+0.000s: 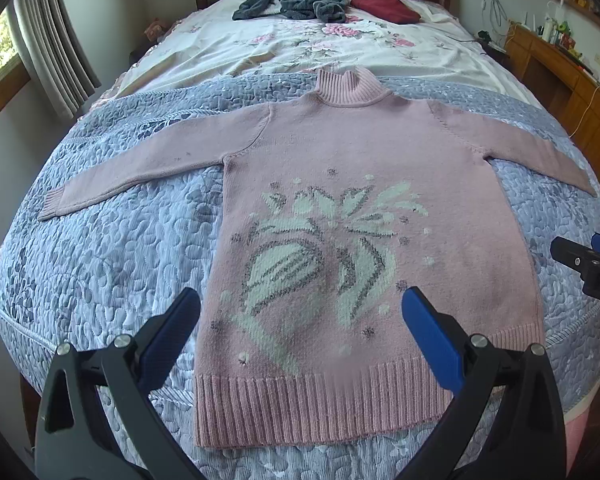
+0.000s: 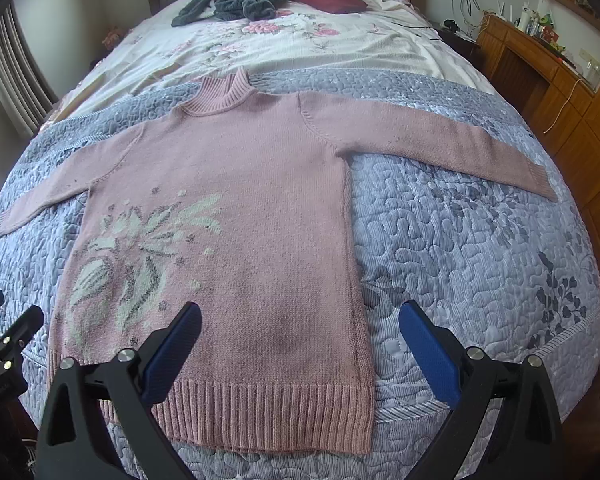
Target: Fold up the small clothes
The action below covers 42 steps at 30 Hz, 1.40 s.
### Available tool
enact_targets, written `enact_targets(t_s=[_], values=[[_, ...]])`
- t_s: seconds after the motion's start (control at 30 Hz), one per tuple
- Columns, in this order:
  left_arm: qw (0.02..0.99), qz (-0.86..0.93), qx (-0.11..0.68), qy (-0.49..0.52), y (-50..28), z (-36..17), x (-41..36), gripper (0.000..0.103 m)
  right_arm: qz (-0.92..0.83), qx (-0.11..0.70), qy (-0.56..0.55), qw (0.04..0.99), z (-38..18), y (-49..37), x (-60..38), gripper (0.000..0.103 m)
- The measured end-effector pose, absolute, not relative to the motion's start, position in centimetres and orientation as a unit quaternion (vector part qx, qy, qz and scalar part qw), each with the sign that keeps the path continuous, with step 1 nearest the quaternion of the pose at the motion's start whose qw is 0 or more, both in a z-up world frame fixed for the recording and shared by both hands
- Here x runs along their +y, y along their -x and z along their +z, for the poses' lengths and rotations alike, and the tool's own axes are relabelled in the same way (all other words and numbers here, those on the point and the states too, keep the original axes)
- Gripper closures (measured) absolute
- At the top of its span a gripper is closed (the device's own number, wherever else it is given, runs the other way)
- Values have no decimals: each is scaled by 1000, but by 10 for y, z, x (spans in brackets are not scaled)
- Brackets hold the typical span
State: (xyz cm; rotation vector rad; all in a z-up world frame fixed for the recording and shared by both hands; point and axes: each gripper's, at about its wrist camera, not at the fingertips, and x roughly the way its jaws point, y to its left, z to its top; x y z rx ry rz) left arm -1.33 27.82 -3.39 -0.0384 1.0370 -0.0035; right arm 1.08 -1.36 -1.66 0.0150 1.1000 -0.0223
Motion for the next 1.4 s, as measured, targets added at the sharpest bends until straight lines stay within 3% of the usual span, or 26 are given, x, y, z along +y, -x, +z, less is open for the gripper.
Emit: enact_targets(t_s=[1.4], values=[[868,6,496,16,15,-33,281,3,-10,520,-6,854,-14,-13,-11,4]])
